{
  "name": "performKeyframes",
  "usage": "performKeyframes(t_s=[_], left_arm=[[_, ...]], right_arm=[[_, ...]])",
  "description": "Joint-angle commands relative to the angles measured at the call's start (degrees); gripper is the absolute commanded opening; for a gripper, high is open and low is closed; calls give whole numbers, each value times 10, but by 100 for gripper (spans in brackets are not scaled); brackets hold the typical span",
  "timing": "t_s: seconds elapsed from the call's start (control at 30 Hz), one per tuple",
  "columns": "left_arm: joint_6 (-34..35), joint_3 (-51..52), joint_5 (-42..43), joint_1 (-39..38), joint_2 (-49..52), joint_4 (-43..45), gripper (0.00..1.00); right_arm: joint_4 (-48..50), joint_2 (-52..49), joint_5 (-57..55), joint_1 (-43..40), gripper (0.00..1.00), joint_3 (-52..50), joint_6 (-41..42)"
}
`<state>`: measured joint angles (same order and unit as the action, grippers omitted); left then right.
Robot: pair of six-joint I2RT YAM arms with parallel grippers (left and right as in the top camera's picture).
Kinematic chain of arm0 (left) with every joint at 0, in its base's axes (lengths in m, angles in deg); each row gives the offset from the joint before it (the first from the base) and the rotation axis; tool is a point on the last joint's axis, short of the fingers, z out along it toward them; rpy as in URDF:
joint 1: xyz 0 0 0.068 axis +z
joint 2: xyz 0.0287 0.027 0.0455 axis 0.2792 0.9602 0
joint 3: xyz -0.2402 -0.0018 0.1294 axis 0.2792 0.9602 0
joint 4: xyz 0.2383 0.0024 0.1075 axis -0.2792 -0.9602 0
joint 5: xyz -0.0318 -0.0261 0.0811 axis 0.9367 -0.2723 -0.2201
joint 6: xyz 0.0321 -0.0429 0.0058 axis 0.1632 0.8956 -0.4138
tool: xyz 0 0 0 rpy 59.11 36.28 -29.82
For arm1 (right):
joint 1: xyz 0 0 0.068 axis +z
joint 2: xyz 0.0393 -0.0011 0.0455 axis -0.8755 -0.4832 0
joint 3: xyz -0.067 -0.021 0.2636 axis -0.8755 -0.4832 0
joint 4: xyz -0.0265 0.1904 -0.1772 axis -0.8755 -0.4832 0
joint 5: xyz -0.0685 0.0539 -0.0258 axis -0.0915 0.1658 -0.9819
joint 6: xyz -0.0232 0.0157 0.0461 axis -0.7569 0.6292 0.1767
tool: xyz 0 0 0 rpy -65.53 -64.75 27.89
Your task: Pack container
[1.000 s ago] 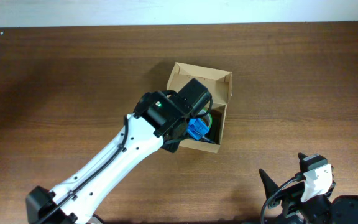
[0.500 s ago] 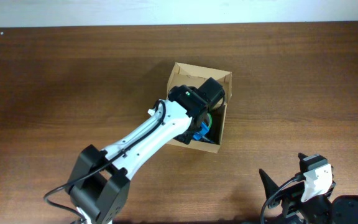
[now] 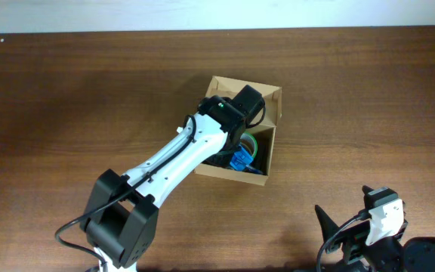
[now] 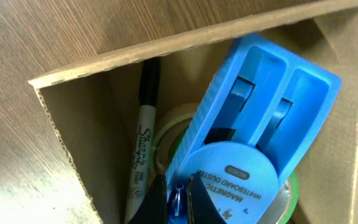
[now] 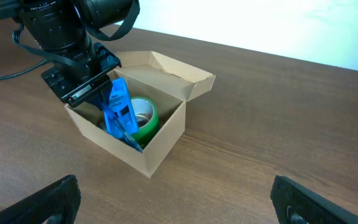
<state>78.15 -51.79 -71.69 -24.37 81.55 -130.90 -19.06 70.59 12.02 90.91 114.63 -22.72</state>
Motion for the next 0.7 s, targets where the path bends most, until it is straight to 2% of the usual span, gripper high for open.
performKeyframes(t_s=[0.0, 0.3, 0.67], left_arm=[[-11, -10, 19, 0, 16, 1, 2], [-56, -65, 19, 0, 7, -5, 2], [-56, -74, -8, 0, -47, -116, 2]], right_arm=[[2, 2, -7, -3, 99, -1, 5], [2, 2, -7, -3, 100, -1, 5], [2, 2, -7, -3, 99, -1, 5]])
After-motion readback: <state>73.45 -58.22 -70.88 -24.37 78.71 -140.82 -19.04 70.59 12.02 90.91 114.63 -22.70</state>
